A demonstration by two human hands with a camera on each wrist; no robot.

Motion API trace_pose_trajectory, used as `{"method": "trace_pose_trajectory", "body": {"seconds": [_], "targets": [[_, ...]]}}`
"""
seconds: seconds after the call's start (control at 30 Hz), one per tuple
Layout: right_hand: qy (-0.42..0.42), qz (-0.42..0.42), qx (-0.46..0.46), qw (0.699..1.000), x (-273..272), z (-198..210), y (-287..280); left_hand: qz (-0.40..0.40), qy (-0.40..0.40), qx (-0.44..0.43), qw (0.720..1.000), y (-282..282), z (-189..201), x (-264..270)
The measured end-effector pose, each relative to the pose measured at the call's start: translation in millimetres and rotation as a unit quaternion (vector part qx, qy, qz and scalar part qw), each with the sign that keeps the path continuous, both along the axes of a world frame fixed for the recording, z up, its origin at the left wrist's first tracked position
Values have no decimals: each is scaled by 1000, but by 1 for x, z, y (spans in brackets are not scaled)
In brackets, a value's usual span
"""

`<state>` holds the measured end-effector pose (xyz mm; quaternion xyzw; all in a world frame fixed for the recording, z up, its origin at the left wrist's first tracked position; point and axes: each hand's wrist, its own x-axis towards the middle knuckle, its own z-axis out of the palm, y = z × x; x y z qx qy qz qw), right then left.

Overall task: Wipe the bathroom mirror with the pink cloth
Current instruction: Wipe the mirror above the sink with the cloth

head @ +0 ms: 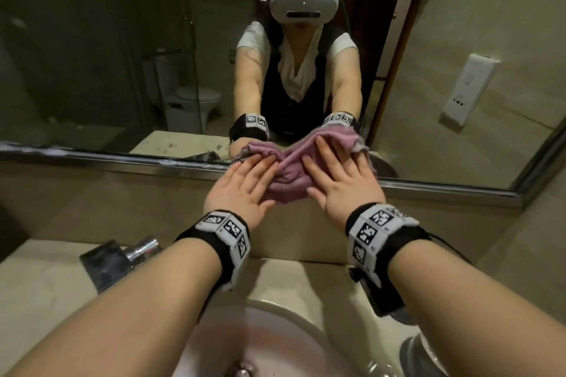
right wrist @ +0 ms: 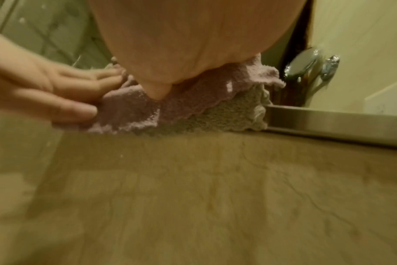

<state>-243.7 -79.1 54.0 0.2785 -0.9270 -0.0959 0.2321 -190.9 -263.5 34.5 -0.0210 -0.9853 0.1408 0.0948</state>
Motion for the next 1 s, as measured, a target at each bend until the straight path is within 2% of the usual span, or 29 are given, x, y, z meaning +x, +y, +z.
{"method": "trace_pose_trajectory", "body": {"seconds": [0.17,0.3,0.5,0.67,0.8,1.0], "targets": [[28,-2,-25,999,-5,44,-29,92,41,38,994,-27,47,-6],[12,-13,-61,998,-4,59,-50,86,50,25,995,-42,75,-3],[12,2,-36,999,-3,46,-53,80,31,20,996,-46,60,1],[-78,18,19,997,14,9,-62,66,-22,-20,997,-60,33,10],[-88,20,25,996,26,-9,-73,42,-69,-19,997,-70,11,22],[-107,2,50,993,28,-13,-75,22,-98,-13,995,-75,20,28]]}}
